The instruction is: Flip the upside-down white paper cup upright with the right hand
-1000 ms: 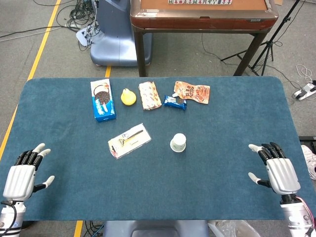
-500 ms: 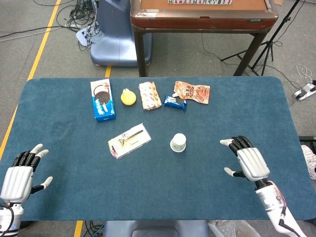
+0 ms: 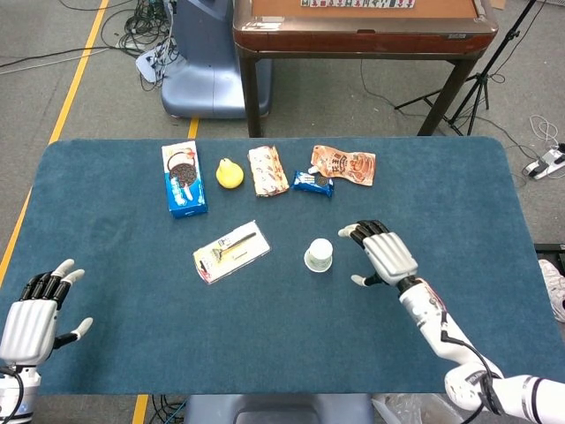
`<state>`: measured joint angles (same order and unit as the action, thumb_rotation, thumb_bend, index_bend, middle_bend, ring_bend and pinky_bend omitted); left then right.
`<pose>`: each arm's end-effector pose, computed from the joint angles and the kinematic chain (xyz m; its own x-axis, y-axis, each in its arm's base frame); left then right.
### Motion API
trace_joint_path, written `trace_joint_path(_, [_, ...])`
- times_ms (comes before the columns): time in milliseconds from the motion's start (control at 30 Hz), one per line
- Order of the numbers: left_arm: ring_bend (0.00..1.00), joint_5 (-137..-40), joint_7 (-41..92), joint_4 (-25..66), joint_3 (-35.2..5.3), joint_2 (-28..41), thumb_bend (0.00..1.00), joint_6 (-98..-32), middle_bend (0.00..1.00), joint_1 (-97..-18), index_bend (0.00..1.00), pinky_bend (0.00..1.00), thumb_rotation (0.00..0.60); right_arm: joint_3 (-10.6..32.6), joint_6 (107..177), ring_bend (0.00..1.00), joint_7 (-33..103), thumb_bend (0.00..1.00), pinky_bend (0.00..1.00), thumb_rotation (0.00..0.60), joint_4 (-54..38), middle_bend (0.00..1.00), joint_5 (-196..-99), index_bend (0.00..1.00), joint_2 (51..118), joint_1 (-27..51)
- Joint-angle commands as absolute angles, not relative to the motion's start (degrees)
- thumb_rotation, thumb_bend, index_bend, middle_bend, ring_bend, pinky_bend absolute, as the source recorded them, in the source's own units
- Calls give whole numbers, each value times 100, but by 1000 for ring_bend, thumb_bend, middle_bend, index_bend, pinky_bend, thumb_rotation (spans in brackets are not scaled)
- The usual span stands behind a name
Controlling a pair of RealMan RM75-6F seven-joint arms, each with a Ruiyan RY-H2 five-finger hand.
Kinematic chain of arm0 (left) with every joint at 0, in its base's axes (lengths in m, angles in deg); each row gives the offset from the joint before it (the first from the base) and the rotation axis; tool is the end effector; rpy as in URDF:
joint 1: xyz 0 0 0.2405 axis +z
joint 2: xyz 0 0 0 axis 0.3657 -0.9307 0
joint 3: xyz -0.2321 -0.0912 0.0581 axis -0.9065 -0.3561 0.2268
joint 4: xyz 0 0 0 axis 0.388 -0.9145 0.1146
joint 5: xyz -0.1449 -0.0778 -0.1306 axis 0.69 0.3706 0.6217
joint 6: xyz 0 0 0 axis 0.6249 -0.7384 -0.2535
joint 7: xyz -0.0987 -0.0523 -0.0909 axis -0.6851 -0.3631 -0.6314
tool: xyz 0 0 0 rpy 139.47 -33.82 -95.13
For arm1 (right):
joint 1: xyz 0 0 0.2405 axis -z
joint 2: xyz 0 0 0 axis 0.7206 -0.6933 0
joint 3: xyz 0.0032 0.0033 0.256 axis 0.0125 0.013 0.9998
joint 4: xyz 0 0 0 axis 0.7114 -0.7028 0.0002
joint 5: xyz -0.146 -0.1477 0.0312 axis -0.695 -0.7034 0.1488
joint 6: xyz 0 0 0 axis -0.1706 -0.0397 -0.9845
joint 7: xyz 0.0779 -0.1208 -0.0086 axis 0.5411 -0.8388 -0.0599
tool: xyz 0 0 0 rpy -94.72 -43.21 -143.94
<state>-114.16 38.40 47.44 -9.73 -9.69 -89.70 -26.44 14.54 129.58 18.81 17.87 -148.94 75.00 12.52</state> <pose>-0.2754 0.1792 0.1419 0.4454 -0.0603 0.8933 0.8939 -0.0252 -0.4475 -0.1681 -0.3167 0.0493 0.3251 -0.3370 0.8836 -0.9288 -0.2897 0.2313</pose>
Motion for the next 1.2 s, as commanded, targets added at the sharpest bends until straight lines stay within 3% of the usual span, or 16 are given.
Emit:
trace_joint_path(33, [162, -11416, 3852, 4748, -967, -967, 146, -8969, 126, -2637, 220, 132, 600, 1558, 12720, 91, 1708, 153, 128, 600, 1528, 194, -14539, 240, 7734, 957])
trace_joint_path(567, [161, -11362, 3922, 4743, -962, -937, 146, -8940, 126, -2606, 221, 132, 600, 1440, 12214, 91, 1235, 160, 128, 600, 674, 194, -13358, 258, 8379, -30])
trace_joint_path(1200, [161, -11312, 3821, 4635, -977, -918, 146, -8919, 126, -2580, 221, 132, 600, 1181, 12169, 91, 1172, 211, 128, 600, 275, 195, -12845, 316, 8613, -444])
